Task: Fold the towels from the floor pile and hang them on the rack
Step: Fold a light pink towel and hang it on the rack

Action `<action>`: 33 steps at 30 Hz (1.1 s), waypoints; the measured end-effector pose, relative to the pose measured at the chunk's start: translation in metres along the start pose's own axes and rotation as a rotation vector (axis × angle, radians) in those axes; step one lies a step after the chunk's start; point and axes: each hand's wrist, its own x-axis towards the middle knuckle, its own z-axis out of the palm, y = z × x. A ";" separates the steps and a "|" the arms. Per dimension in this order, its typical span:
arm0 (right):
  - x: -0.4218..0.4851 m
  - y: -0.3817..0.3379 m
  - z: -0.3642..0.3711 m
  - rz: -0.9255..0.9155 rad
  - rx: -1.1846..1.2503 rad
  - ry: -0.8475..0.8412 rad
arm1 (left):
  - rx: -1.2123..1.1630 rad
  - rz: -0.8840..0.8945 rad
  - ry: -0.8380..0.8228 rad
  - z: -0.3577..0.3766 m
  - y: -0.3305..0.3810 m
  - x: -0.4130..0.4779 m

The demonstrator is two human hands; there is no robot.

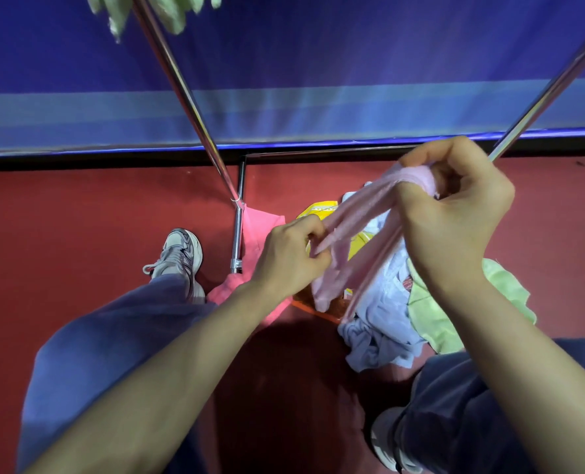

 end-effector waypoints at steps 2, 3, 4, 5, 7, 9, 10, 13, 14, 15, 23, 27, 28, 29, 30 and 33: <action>0.002 -0.001 -0.002 0.003 0.007 0.021 | -0.015 -0.007 -0.034 0.002 0.000 -0.002; 0.002 -0.001 -0.002 -0.002 0.007 0.021 | -0.015 -0.013 -0.056 0.003 0.000 -0.003; 0.001 -0.001 -0.001 -0.009 0.002 0.018 | -0.015 -0.025 -0.074 0.005 -0.001 -0.005; 0.000 -0.001 0.000 -0.017 -0.007 0.014 | -0.014 -0.037 -0.083 0.006 -0.002 -0.005; 0.000 -0.001 0.000 -0.033 -0.019 0.019 | 0.010 -0.056 -0.078 0.008 -0.004 -0.005; 0.002 -0.001 -0.002 -0.037 -0.019 0.042 | 0.039 -0.074 -0.060 0.007 -0.008 -0.004; 0.002 -0.001 -0.003 -0.034 -0.017 0.055 | 0.052 -0.087 -0.055 0.007 -0.010 -0.005; 0.003 -0.002 -0.004 -0.026 -0.015 0.073 | 0.077 -0.162 -0.085 0.007 -0.014 -0.008; 0.003 -0.002 -0.004 -0.023 -0.012 0.074 | 0.085 -0.189 -0.109 0.007 -0.015 -0.008; 0.003 -0.002 -0.003 -0.021 -0.008 0.075 | 0.097 -0.210 -0.138 0.007 -0.016 -0.009; 0.004 -0.005 -0.006 -0.016 -0.005 0.088 | 0.361 -0.276 -0.494 0.014 -0.024 -0.018; 0.005 -0.013 -0.011 -0.031 -0.010 0.080 | 0.375 -0.336 -0.427 0.011 -0.022 -0.019; 0.006 -0.015 -0.014 -0.039 -0.021 0.079 | 0.366 -0.346 -0.421 0.009 -0.021 -0.019; 0.008 -0.019 -0.017 -0.048 -0.033 0.079 | 0.366 -0.352 -0.413 0.007 -0.018 -0.019; 0.009 -0.022 -0.021 -0.054 -0.039 0.082 | 0.381 -0.354 -0.416 0.005 -0.015 -0.020; 0.013 -0.038 -0.029 -0.062 -0.081 0.059 | 0.428 -0.336 -0.567 -0.001 0.001 -0.026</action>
